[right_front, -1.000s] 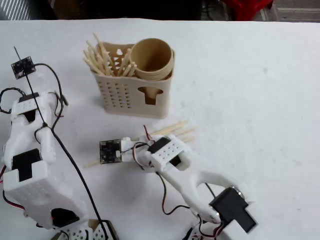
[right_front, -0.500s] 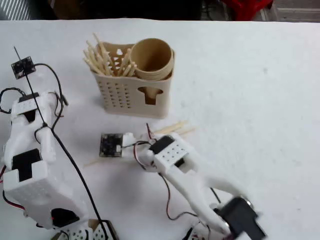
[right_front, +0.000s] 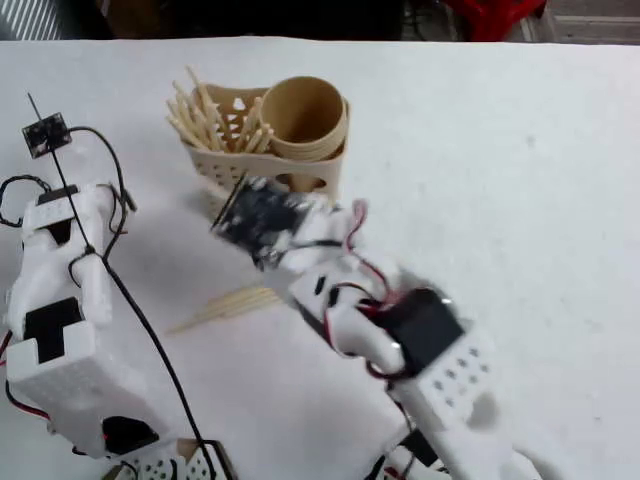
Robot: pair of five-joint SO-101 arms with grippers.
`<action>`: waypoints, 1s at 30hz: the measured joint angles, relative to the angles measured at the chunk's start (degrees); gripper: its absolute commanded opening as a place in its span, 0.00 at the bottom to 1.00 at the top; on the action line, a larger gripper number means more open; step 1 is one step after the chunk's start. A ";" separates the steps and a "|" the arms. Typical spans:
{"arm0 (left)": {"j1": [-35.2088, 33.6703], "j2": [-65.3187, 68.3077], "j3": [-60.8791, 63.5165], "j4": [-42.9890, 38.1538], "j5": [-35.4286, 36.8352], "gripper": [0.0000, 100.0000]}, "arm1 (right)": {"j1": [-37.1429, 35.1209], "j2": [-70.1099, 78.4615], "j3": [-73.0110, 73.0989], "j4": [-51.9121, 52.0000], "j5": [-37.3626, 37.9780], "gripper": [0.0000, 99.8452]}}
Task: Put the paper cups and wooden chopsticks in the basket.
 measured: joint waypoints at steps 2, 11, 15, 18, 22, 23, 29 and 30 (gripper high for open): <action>0.00 0.00 0.00 0.00 0.00 0.20 | 0.00 1.14 -6.86 -2.29 -3.69 0.02; 0.00 0.00 0.00 0.00 0.00 0.20 | 0.09 21.19 -24.26 -24.88 -10.73 0.02; 0.00 0.00 0.00 0.00 0.00 0.20 | 0.09 29.19 -26.37 -32.35 -10.73 0.02; 0.00 0.00 0.00 0.00 0.00 0.20 | 0.09 32.44 -26.37 -38.07 -10.73 0.02; 0.00 0.00 0.00 0.00 0.00 0.20 | 0.70 34.37 -26.29 -41.76 -11.25 0.02; 0.00 0.00 0.00 0.00 0.00 0.20 | 0.97 34.46 -25.41 -42.64 -11.25 0.02; 1.14 0.00 0.00 0.00 0.00 0.20 | 0.79 34.46 -13.89 -53.36 -11.25 0.02; 1.14 0.00 0.00 0.00 0.00 0.20 | 0.79 34.46 -11.78 -54.77 -11.25 0.02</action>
